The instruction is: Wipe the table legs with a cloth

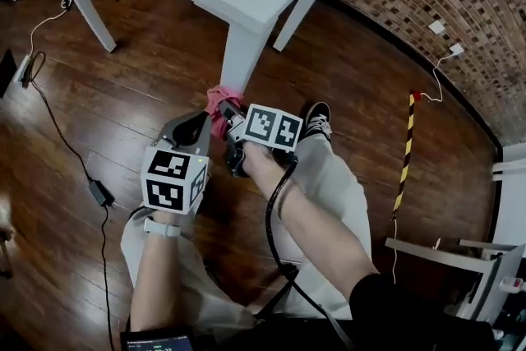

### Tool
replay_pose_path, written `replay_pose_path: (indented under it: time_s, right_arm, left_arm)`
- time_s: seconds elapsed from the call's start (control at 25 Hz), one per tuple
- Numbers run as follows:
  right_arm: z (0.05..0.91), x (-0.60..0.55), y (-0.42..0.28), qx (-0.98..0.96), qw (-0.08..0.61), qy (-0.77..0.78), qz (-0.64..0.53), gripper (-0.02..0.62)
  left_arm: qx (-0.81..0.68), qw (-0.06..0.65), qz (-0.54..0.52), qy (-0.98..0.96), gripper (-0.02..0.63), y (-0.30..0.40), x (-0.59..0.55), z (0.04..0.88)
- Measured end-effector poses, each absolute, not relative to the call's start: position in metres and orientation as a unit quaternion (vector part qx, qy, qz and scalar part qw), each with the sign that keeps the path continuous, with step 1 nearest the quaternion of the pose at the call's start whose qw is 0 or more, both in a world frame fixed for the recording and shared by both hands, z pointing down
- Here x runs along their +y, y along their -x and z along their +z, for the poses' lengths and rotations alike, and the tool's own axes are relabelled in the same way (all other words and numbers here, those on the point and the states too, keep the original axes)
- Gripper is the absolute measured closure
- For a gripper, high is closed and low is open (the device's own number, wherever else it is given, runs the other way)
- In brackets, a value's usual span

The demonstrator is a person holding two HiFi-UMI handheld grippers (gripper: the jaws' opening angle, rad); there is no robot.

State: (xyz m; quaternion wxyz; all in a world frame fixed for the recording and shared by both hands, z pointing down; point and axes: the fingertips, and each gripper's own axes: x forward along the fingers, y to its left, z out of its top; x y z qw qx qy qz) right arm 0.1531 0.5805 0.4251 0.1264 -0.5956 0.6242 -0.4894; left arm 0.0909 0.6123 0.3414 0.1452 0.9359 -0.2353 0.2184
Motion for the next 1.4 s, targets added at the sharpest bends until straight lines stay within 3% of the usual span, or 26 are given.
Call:
replay_pose_path:
  time_s: [0.72,1.04,1.4]
  right_arm:
    - [0.642,0.587,-0.146,0.607,0.087,0.547,-0.569,0.541]
    - [0.711,0.592,-0.155,0.624,0.072,0.530,-0.570,0.541]
    - [0.766,0.596,-0.158,0.615,0.053,0.521,-0.590,0.541]
  left_arm:
    - [-0.256,0.177,0.322,-0.894,0.611,-0.143,0.639,0.411]
    - [-0.238,0.183,0.384,-0.873,0.611,-0.180,0.667,0.456]
    - [-0.239,0.214,0.461,-0.828,0.611,-0.176,0.686,0.500]
